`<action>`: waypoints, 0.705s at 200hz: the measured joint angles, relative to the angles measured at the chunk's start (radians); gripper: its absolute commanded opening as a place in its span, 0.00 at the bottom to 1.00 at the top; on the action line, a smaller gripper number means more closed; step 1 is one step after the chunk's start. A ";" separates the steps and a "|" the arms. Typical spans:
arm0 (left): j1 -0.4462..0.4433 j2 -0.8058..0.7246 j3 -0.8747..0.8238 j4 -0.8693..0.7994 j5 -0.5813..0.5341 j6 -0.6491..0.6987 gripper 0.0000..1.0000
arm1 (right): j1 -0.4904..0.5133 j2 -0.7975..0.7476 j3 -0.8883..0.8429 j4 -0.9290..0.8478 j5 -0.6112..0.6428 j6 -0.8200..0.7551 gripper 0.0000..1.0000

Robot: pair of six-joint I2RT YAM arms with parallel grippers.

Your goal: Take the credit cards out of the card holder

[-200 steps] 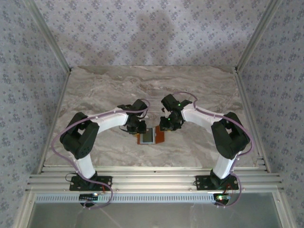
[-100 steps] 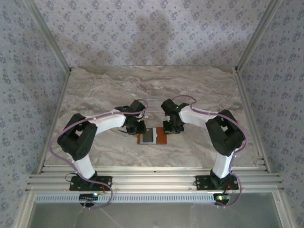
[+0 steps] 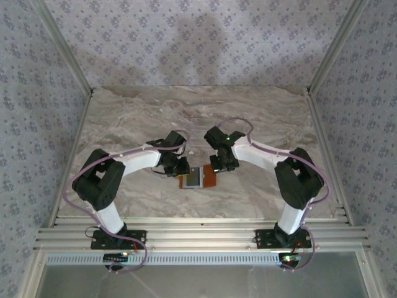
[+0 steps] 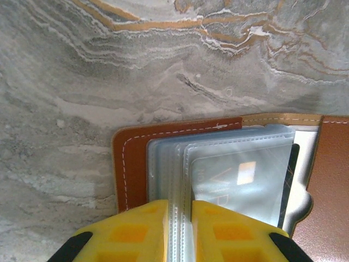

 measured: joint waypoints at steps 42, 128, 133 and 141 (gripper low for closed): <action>0.001 -0.002 -0.006 0.009 0.002 -0.011 0.18 | 0.008 -0.055 0.059 -0.014 -0.054 0.004 0.35; 0.011 -0.010 -0.026 0.041 0.021 -0.031 0.16 | -0.027 -0.007 -0.113 0.280 -0.430 0.142 0.25; 0.011 -0.010 -0.026 0.042 0.021 -0.034 0.16 | -0.033 0.003 -0.127 0.299 -0.445 0.150 0.25; 0.011 -0.010 -0.026 0.042 0.021 -0.035 0.16 | -0.040 0.018 -0.148 0.325 -0.461 0.160 0.25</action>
